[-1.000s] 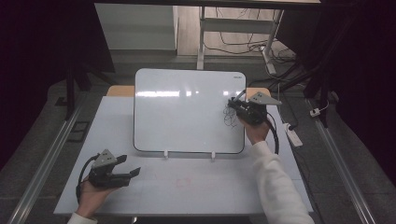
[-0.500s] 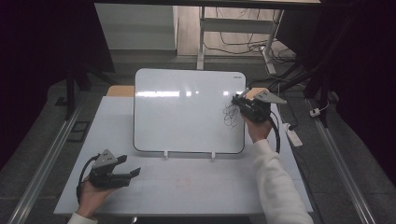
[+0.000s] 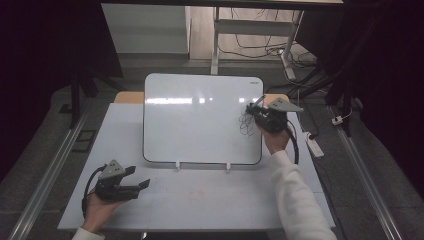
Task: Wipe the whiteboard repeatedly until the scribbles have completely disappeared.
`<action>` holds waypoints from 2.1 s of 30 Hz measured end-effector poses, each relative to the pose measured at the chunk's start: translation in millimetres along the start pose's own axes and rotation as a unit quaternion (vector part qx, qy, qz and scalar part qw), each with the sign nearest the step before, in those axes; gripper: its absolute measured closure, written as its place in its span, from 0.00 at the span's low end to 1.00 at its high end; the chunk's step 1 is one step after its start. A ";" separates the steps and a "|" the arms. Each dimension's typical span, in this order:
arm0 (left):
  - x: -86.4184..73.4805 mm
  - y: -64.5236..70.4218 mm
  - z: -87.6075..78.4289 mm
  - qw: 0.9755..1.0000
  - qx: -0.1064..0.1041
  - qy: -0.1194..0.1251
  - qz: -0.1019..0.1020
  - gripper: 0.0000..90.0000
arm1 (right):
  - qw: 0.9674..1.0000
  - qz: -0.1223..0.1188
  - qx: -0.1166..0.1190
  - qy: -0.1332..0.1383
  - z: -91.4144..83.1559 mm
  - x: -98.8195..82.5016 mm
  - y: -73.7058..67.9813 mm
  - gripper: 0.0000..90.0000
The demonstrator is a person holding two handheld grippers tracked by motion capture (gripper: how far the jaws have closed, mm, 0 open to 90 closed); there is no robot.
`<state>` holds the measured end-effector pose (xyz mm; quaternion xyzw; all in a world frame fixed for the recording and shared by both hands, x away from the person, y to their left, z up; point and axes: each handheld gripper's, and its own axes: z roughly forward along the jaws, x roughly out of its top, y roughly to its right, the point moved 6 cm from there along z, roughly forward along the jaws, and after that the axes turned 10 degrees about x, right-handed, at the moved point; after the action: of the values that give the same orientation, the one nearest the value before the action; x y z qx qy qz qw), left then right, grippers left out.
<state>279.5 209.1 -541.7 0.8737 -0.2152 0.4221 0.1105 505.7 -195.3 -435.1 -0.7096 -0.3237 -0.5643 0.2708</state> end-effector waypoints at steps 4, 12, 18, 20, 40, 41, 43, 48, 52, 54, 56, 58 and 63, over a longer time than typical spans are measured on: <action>1.7 -0.7 0.5 1.000 0.000 0.002 -0.001 0.29 | 1.000 -0.003 0.024 -0.007 7.5 -4.4 -12.9 0.86; 2.2 0.1 -0.9 1.000 -0.001 0.005 -0.001 0.29 | 0.999 -0.029 0.036 -0.027 18.2 -5.8 -26.5 0.86; 0.2 -0.7 -0.4 1.000 -0.002 0.001 -0.002 0.29 | 1.000 0.002 0.006 -0.001 4.6 -1.6 -7.0 0.86; 2.0 -0.6 -1.8 1.000 -0.001 0.006 -0.002 0.29 | 0.999 -0.022 0.021 -0.023 7.3 -8.4 -18.5 0.86; 1.1 -2.1 -1.7 1.000 0.000 0.005 -0.005 0.29 | 1.000 -0.018 -0.001 -0.005 11.6 9.2 -0.9 0.86; 0.5 -2.7 -1.3 1.000 0.000 0.004 -0.006 0.29 | 0.999 -0.039 0.016 -0.022 15.9 5.8 -11.2 0.86; -0.9 -3.6 0.0 1.000 0.000 0.001 -0.006 0.29 | 0.997 -0.063 0.022 -0.036 17.9 3.8 -17.0 0.86; 0.1 -2.8 -1.8 1.000 -0.001 0.005 -0.005 0.29 | 0.998 -0.037 0.040 -0.032 17.7 -5.4 -24.8 0.86; -0.7 -3.2 1.2 1.000 -0.002 0.000 -0.005 0.29 | 0.999 -0.039 0.023 -0.026 10.9 -5.7 -20.9 0.86; -0.4 -1.0 1.0 1.000 -0.002 0.000 -0.003 0.29 | 1.000 -0.019 0.003 -0.009 5.4 -2.7 -9.9 0.86; 1.1 0.1 -0.6 1.000 -0.003 0.004 0.000 0.29 | 1.000 -0.010 0.016 -0.009 5.2 -8.9 -15.1 0.86; 2.0 -1.0 -0.4 1.000 -0.003 0.005 -0.002 0.29 | 0.996 -0.049 0.054 -0.044 13.3 -20.3 -38.2 0.86; -0.2 -0.6 1.3 1.000 -0.002 0.000 -0.004 0.29 | 0.999 -0.033 0.002 -0.017 1.3 -9.3 -14.4 0.86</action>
<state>280.6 209.2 -542.7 0.8741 -0.2130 0.4215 0.1138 494.1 -186.5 -444.2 -0.7074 -0.3522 -0.5603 0.2482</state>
